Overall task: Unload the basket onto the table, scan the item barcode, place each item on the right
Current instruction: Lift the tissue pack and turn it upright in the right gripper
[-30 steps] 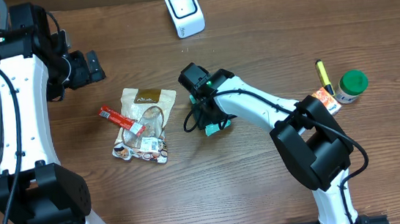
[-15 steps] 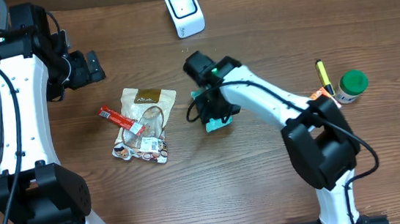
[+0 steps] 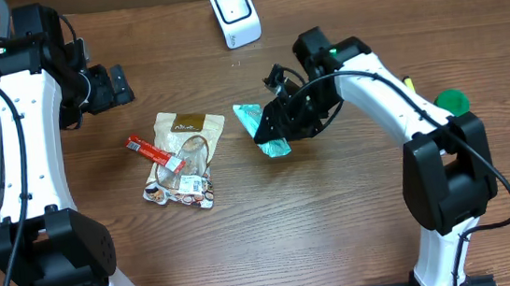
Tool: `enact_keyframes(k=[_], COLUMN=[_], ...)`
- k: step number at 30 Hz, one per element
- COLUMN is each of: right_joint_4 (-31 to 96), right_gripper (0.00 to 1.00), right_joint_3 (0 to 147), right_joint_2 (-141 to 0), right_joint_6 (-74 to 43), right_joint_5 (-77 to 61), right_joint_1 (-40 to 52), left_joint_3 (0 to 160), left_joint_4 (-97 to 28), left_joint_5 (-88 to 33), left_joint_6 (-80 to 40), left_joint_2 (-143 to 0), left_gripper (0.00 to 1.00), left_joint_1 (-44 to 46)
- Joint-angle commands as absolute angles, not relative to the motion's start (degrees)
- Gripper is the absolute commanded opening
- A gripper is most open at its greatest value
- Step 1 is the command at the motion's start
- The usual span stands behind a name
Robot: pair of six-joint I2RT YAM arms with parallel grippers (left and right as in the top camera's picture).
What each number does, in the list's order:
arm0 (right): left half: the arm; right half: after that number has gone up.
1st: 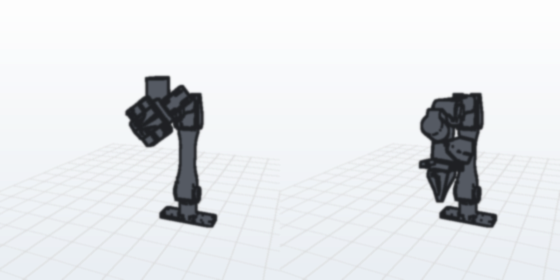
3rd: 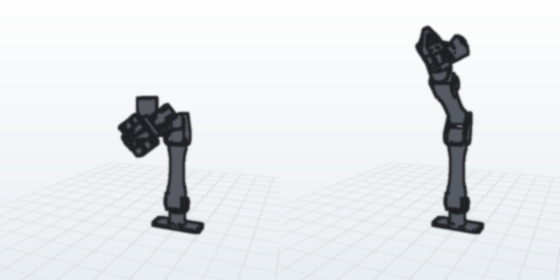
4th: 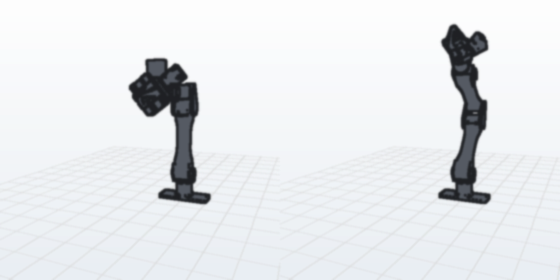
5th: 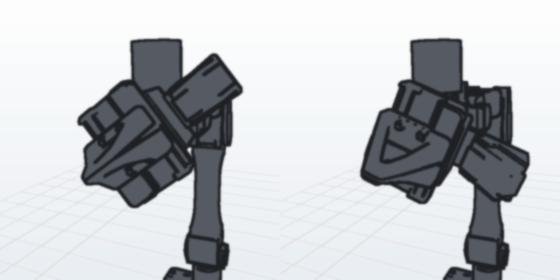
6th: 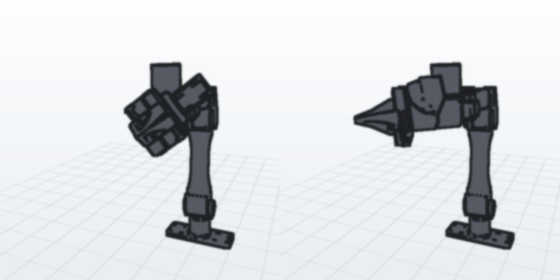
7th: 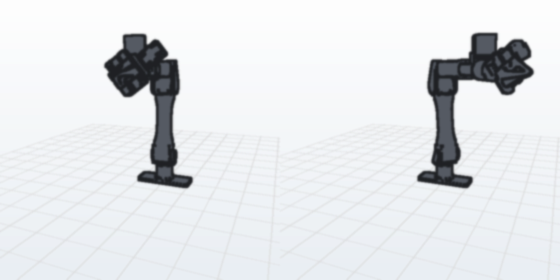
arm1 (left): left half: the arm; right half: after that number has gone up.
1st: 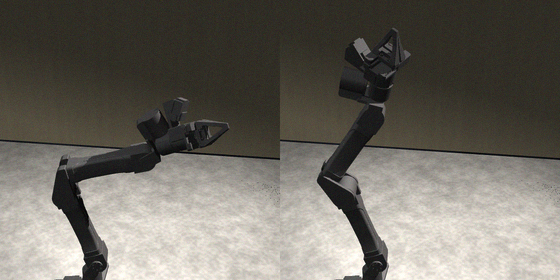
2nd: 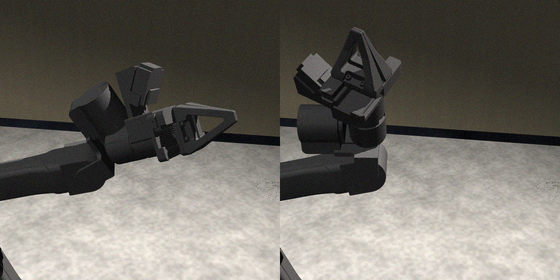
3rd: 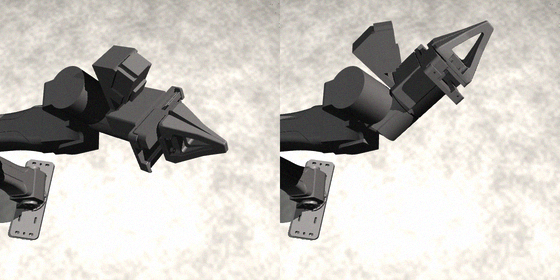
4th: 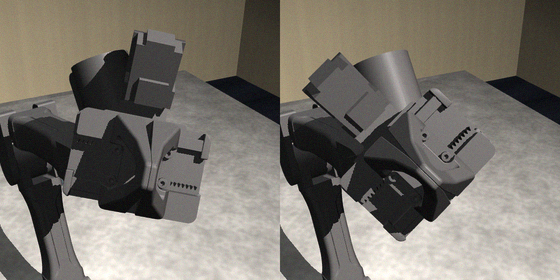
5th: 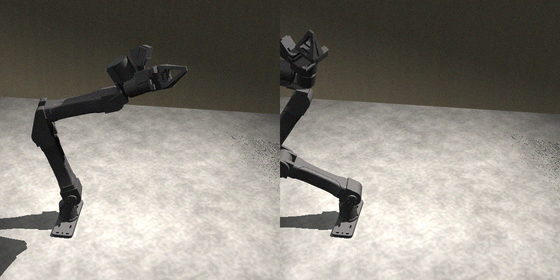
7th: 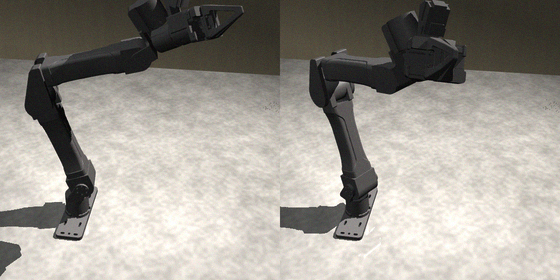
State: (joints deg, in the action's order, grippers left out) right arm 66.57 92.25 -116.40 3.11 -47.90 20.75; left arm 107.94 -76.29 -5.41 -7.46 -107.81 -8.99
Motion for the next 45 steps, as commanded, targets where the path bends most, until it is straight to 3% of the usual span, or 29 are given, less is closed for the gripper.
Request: enact_keyframes(k=[1,14,45], right_joint_4=[66.81,66.78,65.32], right_gripper=[0.58,0.57,0.58], right_joint_3=[94.00,94.00,94.00], right_joint_2=[-114.02,-114.02,-114.02], right_joint_6=[10.66,10.79,10.76], right_joint_5=[-63.09,-63.99,-87.72], right_joint_1=[19.75,19.33,18.98], left_joint_3=[107.83,107.83,107.83], left_joint_4=[-76.20,-76.20,-76.20], left_joint_5=[-5.80,-5.80,-5.80], left_joint_6=[-6.81,-6.81,-6.81], left_joint_2=[-107.55,-107.55,-107.55], left_gripper=[1.00,1.00,1.00], left_joint_1=[-8.60,-8.60,-8.60])
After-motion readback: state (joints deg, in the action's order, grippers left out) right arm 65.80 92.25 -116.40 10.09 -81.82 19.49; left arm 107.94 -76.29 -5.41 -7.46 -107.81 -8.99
